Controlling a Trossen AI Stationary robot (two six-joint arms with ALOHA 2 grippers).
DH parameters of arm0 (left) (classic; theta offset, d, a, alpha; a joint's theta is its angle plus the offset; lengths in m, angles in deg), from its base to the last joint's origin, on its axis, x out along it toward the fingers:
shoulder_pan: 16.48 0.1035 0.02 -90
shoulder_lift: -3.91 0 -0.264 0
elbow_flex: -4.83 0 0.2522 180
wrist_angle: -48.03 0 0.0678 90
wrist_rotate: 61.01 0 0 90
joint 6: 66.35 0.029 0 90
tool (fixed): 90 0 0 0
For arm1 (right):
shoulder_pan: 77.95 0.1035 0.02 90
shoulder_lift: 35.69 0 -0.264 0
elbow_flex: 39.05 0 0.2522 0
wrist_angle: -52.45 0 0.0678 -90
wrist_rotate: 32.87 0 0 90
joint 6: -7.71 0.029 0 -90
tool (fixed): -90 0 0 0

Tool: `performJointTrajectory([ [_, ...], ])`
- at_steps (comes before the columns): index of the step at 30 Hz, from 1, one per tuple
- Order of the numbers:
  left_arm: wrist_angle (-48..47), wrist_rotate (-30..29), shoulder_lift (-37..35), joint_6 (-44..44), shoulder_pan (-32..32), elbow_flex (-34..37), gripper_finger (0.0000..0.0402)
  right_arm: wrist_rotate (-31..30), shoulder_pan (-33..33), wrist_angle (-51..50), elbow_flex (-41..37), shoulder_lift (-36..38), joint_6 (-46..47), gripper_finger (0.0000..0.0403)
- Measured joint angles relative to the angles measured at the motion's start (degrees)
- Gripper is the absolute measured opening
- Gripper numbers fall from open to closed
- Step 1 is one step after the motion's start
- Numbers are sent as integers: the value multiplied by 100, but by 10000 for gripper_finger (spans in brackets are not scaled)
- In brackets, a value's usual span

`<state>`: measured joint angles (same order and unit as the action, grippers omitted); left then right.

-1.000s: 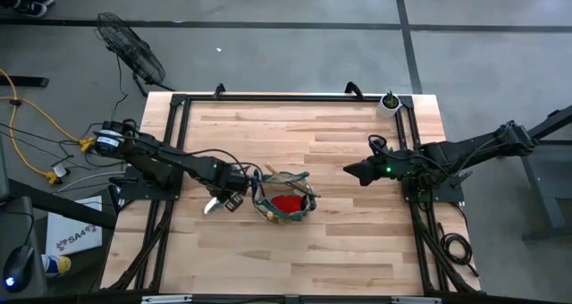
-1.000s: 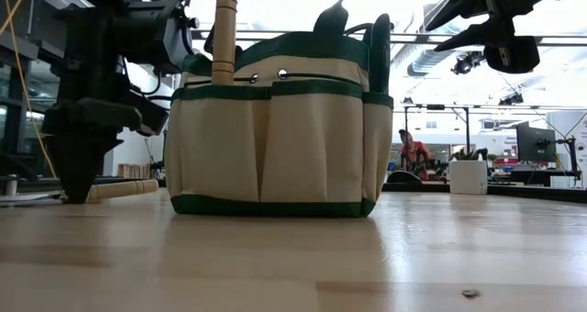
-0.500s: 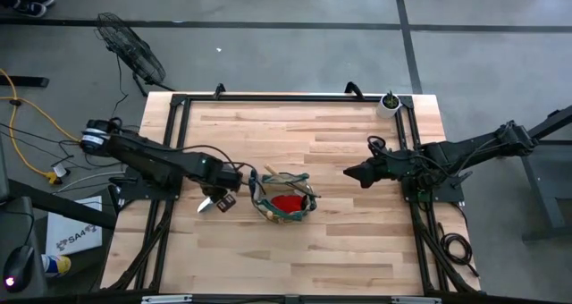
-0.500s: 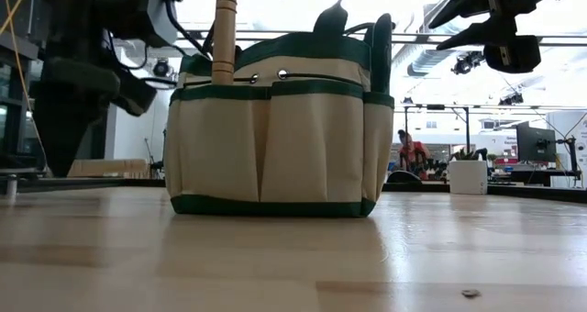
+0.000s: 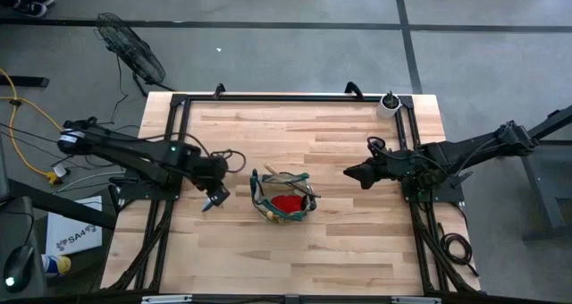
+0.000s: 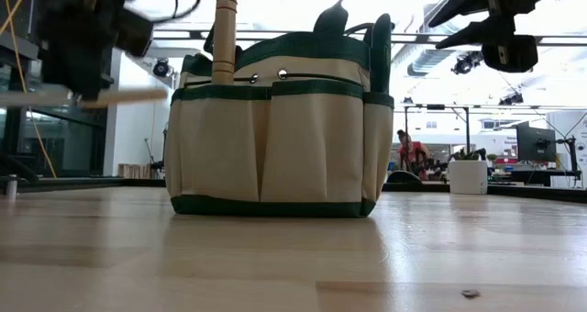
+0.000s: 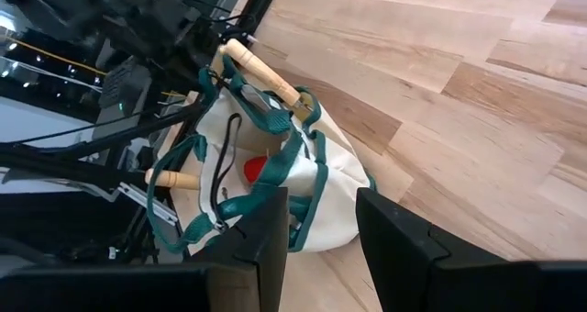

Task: Pick & Place Garden tools in Gardening bag
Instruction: Put the light brown trowel into the light brown gardening bag

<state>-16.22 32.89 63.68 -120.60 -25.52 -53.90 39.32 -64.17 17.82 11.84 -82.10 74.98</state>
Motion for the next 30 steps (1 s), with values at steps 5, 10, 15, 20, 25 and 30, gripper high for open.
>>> performJointTrajectory([
  [5,535,-105,-442,353,0,-322,59,6,-1,12,0,-1,-86,121],
  [10,1601,-149,-576,946,0,-644,59,91,-1,324,-2,-1,-483,121],
  [15,2902,-9,-473,1831,2,-824,59,368,-1,1019,-2,-1,-1181,121],
  [20,4501,335,-220,2419,2,-823,59,782,-2,1862,-2,-1,-2037,121],
  [25,5647,688,258,2560,2,-816,59,1030,0,2674,-2,-1,-2750,121],
  [30,6960,1234,874,2525,2,-816,59,1093,0,3493,-2,-1,-3435,121],
])
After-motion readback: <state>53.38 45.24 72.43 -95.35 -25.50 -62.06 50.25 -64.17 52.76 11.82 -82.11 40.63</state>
